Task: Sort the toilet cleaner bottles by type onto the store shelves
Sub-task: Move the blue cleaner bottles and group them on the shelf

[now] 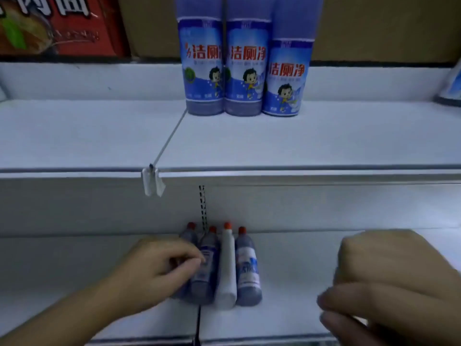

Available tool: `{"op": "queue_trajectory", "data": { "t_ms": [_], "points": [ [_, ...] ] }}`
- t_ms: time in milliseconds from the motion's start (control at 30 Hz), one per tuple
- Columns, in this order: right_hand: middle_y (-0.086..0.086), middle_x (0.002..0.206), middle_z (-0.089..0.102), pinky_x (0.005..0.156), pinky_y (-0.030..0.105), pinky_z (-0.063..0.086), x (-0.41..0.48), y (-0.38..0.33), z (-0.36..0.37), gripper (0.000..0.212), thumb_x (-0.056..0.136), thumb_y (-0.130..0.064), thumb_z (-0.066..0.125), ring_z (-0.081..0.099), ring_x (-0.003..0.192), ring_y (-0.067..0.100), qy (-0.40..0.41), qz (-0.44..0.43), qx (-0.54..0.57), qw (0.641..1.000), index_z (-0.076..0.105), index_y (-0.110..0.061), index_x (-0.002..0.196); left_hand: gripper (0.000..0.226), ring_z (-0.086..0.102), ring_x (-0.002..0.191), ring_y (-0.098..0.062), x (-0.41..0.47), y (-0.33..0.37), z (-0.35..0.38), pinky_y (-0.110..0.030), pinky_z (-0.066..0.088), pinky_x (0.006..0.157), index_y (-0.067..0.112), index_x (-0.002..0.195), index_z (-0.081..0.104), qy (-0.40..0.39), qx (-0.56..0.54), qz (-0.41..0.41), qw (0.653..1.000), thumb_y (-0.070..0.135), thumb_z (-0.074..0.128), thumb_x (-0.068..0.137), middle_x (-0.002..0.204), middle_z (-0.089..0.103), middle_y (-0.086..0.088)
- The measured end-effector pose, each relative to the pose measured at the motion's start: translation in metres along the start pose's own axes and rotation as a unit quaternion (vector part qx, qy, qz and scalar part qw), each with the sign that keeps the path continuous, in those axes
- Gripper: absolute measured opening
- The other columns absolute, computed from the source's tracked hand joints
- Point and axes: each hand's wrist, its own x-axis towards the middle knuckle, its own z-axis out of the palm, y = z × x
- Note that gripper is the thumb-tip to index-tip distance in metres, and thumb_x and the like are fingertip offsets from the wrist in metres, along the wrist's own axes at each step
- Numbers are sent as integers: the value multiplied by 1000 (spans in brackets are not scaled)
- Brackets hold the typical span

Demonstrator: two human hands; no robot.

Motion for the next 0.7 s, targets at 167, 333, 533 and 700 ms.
{"op": "queue_trajectory", "data": {
  "t_ms": [167,333,533,700],
  "points": [
    [-4,61,58,53,29,44,-26,47,120,34,86,-42,45,50,55,12,-149,301,71,939,59,-19,67,32,61,66,2,9,-74,55,-15,43,62,38,67,62,-11,-38,-220,975,15,59,90,73,68,14],
    [-8,75,59,58,27,39,-47,68,201,20,89,-38,48,57,72,16,-244,516,151,807,51,-29,71,12,63,79,-16,7,-119,95,-23,42,61,17,84,65,1,-8,-337,942,20,55,89,89,69,-1],
    [6,118,51,77,28,39,-51,62,254,39,89,-42,52,54,105,26,-224,593,158,757,51,-18,120,56,65,79,-21,13,-148,121,-26,48,61,19,96,59,-15,-34,-381,924,62,66,60,91,66,-3],
    [11,131,42,93,38,43,-48,64,274,51,88,-41,52,48,114,29,-169,691,220,668,40,-14,130,116,59,106,-30,23,-164,139,-41,52,90,19,142,27,-9,-89,-478,874,74,68,48,128,54,-10]
  ]
}}
